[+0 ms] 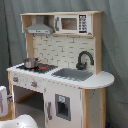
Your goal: Play with the kitchen
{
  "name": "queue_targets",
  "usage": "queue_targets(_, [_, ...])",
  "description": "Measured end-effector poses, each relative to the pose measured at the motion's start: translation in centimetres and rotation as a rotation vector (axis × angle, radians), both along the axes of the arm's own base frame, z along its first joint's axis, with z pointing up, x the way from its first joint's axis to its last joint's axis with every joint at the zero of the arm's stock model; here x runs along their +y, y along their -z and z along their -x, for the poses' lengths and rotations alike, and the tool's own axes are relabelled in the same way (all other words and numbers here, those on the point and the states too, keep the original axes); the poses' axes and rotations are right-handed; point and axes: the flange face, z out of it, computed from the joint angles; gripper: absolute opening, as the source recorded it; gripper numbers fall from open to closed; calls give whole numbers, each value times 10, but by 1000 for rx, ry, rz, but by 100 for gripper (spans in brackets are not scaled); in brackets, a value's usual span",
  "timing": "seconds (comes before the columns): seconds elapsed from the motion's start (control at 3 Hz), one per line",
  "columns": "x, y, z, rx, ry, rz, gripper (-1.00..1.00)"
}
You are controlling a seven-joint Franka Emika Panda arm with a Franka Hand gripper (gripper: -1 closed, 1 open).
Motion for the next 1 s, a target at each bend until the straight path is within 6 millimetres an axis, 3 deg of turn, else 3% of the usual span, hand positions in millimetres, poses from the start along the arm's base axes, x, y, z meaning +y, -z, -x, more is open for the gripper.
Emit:
queue_targets(0.33, [2,0,4,-4,15,-8,-100])
queue_targets(0.67, [2,0,5,-5,18,-10,100])
queue_targets(1.0, [2,4,16,-11,39,-22,100])
